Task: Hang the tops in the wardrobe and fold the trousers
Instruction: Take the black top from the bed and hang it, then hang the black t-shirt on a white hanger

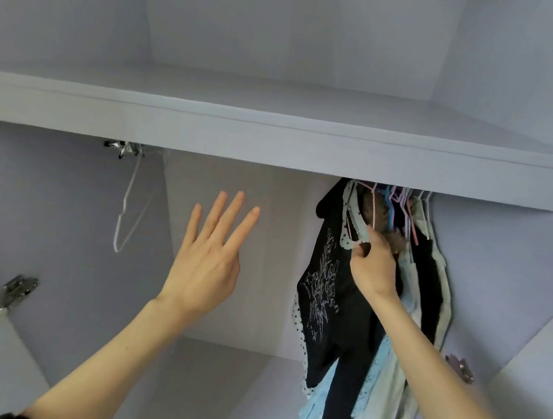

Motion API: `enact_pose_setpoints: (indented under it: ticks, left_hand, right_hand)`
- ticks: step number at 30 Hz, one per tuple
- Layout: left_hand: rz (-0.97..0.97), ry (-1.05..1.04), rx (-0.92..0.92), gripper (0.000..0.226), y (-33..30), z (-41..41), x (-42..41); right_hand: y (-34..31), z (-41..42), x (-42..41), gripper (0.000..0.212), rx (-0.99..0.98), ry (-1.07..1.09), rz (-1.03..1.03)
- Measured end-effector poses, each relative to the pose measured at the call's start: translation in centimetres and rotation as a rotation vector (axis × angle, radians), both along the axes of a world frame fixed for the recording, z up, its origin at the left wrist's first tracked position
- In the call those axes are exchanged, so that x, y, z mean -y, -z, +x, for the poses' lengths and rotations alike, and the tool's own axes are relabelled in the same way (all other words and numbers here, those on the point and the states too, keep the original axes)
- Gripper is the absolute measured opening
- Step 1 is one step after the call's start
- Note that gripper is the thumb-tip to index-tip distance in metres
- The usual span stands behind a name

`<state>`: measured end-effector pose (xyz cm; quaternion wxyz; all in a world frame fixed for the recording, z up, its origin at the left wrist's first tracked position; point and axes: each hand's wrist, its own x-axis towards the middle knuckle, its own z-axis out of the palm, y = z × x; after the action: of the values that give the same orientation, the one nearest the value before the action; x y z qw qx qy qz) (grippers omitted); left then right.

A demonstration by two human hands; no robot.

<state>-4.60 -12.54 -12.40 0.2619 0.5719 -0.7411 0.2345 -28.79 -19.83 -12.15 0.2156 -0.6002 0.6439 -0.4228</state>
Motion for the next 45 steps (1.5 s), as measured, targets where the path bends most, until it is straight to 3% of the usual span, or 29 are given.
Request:
enact_pose_setpoints:
  ticks: [3, 6, 12, 16, 20, 27, 36, 45]
  left_hand:
    - [0.204, -0.031, -0.157, 0.062, 3.2, 1.3, -4.2]
    - [0.39, -0.053, -0.323, 0.06, 5.7, 2.8, -8.9]
    - [0.467, -0.357, -0.502, 0.047, 9.2, 8.1, -25.8]
    - [0.414, -0.599, -0.696, 0.043, 11.7, 8.9, -38.7]
    - [0.373, -0.896, -0.816, 0.041, 14.7, 8.8, -54.8]
    - [0.192, -1.392, -1.032, 0.038, 17.7, 6.0, -75.7]
    - [-0.017, -1.98, -1.341, 0.037, 19.0, -2.3, -93.5]
    - [-0.277, -2.256, -1.594, 0.036, 22.0, -11.7, -101.5]
  right_hand:
    - [2.1, 2.9, -4.7, 0.049, -0.061, -0.107, 0.009]
    - [4.2, 6.5, -8.8, 0.046, -0.117, -0.289, 0.105]
    - [6.8, 16.0, -20.7, 0.035, -0.268, -0.753, 0.241]
    - [9.0, 20.9, -29.8, 0.032, -0.339, -0.96, 0.292]
    - [11.7, 26.9, -43.2, 0.031, -0.487, -1.313, 0.292]
    - [14.2, 33.3, -62.7, 0.03, -0.611, -1.847, 0.272]
    - [15.6, 37.0, -85.3, 0.034, -0.768, -2.505, 0.198]
    - [19.8, 34.2, -99.9, 0.034, -0.991, -2.824, 0.079]
